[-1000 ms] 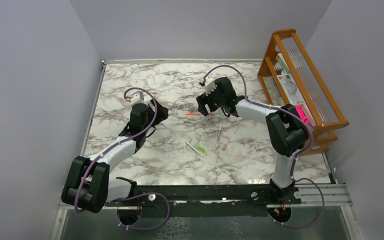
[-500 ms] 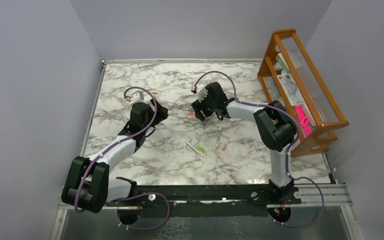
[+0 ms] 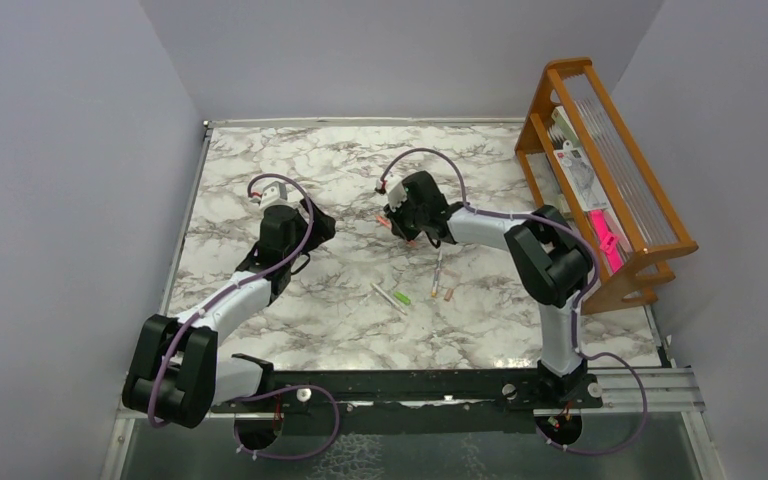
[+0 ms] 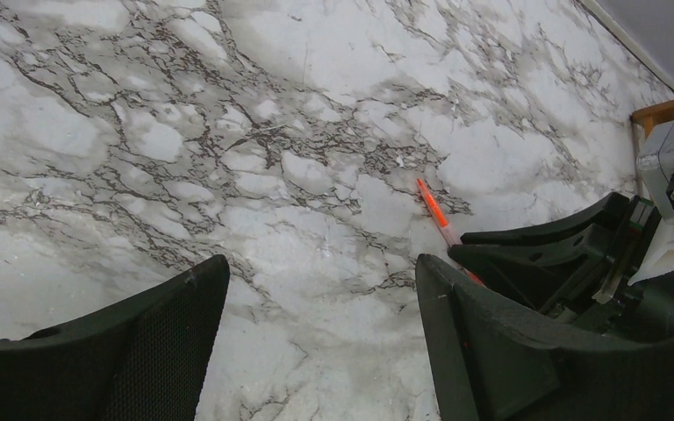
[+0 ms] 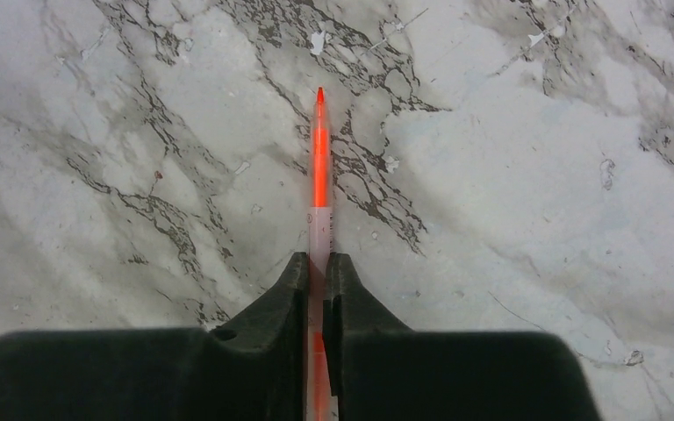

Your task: Insert the pens into the pen caps

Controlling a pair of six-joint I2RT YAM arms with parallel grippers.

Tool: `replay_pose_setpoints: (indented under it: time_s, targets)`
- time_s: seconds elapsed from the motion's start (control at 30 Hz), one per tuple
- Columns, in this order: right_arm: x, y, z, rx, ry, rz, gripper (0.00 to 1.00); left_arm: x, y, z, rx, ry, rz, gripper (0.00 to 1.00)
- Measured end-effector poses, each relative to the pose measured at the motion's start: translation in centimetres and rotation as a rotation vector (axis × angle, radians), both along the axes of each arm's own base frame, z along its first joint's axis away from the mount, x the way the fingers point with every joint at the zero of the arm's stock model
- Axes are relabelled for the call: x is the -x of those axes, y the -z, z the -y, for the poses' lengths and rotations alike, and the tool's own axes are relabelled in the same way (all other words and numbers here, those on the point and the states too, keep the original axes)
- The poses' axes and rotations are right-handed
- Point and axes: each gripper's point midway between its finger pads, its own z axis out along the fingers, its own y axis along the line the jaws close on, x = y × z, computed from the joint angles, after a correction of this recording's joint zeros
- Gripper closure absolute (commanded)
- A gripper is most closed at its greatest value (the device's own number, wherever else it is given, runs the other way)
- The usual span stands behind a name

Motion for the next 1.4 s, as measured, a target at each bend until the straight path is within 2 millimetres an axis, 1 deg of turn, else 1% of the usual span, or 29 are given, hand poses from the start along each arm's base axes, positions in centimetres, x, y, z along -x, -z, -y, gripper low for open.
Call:
replay_pose_setpoints:
  time_s: [0.13, 0.23, 0.3, 0.37, 0.4, 0.47, 0.53, 0.67, 0.77, 0.83, 0.93, 1.13, 1.33, 1.4]
  targets:
    - [0.5, 0.0, 0.4, -0.003, 0.012, -0.010, 0.99, 0.0, -0.1, 0.0, 0.000, 0.000, 0.002, 0.21]
    - [0.9, -0.1, 0.6, -0.013, 0.026, -0.022, 0.99, 0.0, -0.1, 0.1, 0.003, 0.002, 0.004, 0.16]
    - [1.4, -0.2, 0.9, -0.021, 0.038, -0.034, 0.99, 0.0, -0.5, 0.8, 0.031, 0.036, 0.026, 0.13]
    - [2.3, -0.6, 1.3, -0.036, 0.057, -0.050, 0.99, 0.1, -1.4, 2.2, 0.084, 0.099, 0.072, 0.10]
    - [2.8, -1.1, 1.5, -0.053, 0.067, -0.055, 0.99, 0.2, -1.8, 3.0, 0.110, 0.130, 0.095, 0.08]
    - [3.4, -2.8, 1.4, -0.104, 0.082, -0.057, 0.99, 0.4, -3.1, 4.5, 0.164, 0.200, 0.150, 0.03]
    - [3.7, -5.7, 0.7, -0.190, 0.079, -0.044, 0.99, 0.8, -4.6, 5.7, 0.216, 0.261, 0.227, 0.01]
    - [4.6, -12.1, -1.0, -0.389, 0.044, 0.002, 0.99, 2.4, -7.6, 7.6, 0.311, 0.387, 0.377, 0.01]
    - [5.8, -15.8, -1.7, -0.509, 0.004, 0.022, 0.99, 3.0, -10.1, 8.3, 0.353, 0.447, 0.473, 0.02]
    - [6.7, -17.6, -2.1, -0.574, -0.030, 0.021, 0.99, 3.4, -11.5, 8.6, 0.378, 0.477, 0.534, 0.06]
    - [7.7, -19.2, -2.9, -0.649, -0.083, 0.005, 0.99, 3.9, -12.7, 9.0, 0.413, 0.510, 0.586, 0.12]
    - [9.4, -20.7, -3.9, -0.727, -0.169, -0.047, 0.99, 4.3, -14.1, 9.5, 0.488, 0.548, 0.638, 0.28]
    - [10.3, -21.6, -4.4, -0.767, -0.219, -0.069, 0.99, 4.6, -14.9, 9.9, 0.533, 0.572, 0.651, 0.43]
    - [10.6, -21.9, -4.5, -0.776, -0.229, -0.075, 0.99, 4.7, -15.0, 10.1, 0.546, 0.581, 0.650, 0.54]
